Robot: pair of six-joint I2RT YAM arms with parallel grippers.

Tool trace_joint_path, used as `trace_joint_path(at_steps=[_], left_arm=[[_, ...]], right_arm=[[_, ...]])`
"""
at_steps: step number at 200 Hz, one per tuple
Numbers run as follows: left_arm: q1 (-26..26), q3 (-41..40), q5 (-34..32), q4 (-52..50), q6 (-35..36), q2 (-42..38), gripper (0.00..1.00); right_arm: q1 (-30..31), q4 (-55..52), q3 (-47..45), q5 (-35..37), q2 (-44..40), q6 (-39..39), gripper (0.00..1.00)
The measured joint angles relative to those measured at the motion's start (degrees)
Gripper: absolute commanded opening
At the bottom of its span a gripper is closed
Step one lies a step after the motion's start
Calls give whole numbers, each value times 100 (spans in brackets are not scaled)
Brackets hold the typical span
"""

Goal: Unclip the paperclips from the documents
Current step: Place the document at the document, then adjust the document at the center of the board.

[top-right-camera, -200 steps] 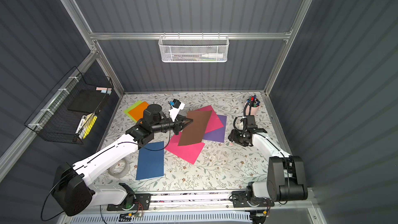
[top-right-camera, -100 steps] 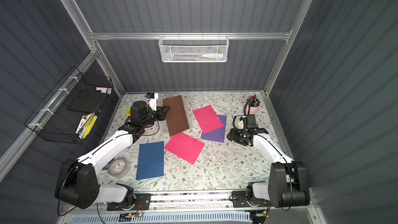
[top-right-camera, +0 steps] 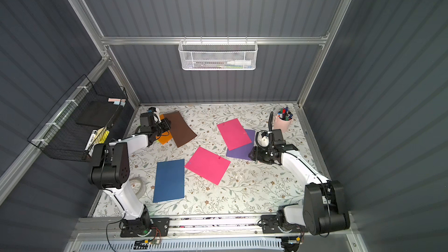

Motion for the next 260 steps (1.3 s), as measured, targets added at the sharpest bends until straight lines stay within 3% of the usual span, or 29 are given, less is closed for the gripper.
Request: trace_joint_path(at_steps=[19, 24, 33, 37, 55, 79, 111, 145, 188, 232, 260], left_arm=[[68, 468, -391, -170, 48, 295, 3], [79, 533, -483, -197, 50, 361, 17], [96, 588, -645, -254, 72, 437, 60], [105, 599, -715, -299, 63, 463, 74], [103, 601, -1062, -553, -7, 527, 99], [101, 544, -1473, -732, -87, 463, 100], [-131, 192, -1764, -1019, -133, -232, 100], [-1220, -103, -1788, -1360, -415, -1283, 97], [-2732, -1217, -1414, -2072, -1491, -2361, 92], [-3403, -1762, -1311, -3082, -2529, -3241, 89], [-3807, -1884, -1147, -3226, -2927, -3265, 89]], right_arm=[[205, 0, 87, -107, 138, -72, 67], [271, 9, 118, -133, 192, -83, 67], [396, 20, 168, -160, 289, -118, 67], [444, 20, 188, -166, 323, -125, 67], [713, 24, 286, -201, 492, -181, 68], [1069, 98, 461, -262, 737, -227, 68], [1438, 203, 883, -319, 1217, -313, 68], [1659, 251, 1499, -323, 1829, -459, 69], [1847, 138, 2312, -330, 2608, -715, 71], [1893, -20, 2371, -487, 2953, -922, 71], [1928, -116, 2371, -557, 3086, -1025, 71]])
